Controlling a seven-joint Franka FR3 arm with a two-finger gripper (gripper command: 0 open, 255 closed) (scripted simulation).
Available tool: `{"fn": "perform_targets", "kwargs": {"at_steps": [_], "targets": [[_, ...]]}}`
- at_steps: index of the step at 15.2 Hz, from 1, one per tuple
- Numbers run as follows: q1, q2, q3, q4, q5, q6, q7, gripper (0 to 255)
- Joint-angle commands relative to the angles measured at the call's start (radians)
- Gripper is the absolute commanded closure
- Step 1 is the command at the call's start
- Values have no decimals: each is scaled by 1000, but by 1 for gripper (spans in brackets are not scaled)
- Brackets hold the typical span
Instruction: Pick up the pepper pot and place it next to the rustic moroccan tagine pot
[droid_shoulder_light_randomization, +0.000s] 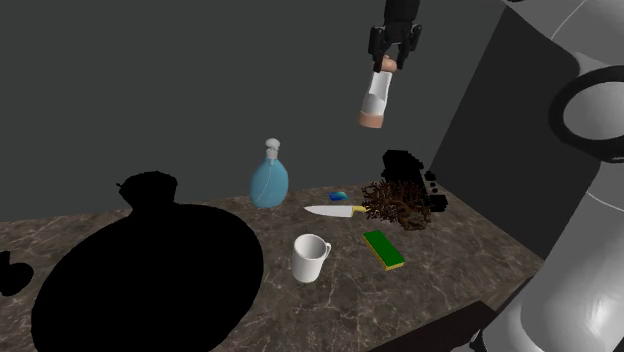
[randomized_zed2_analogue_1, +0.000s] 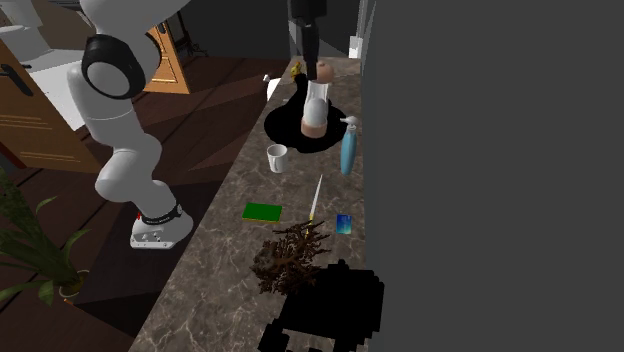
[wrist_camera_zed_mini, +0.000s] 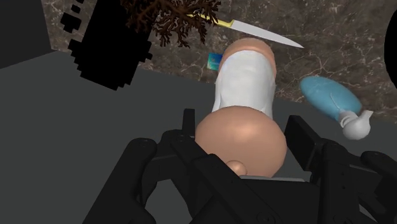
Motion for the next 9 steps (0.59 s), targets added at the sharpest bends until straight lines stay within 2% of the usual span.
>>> {"fn": "perform_targets", "kwargs": {"at_steps": [1,9], "targets": [[25,-63,19,-89,3,16,51,255],[120,-180,107,-228,14,-1,240,255]]}}
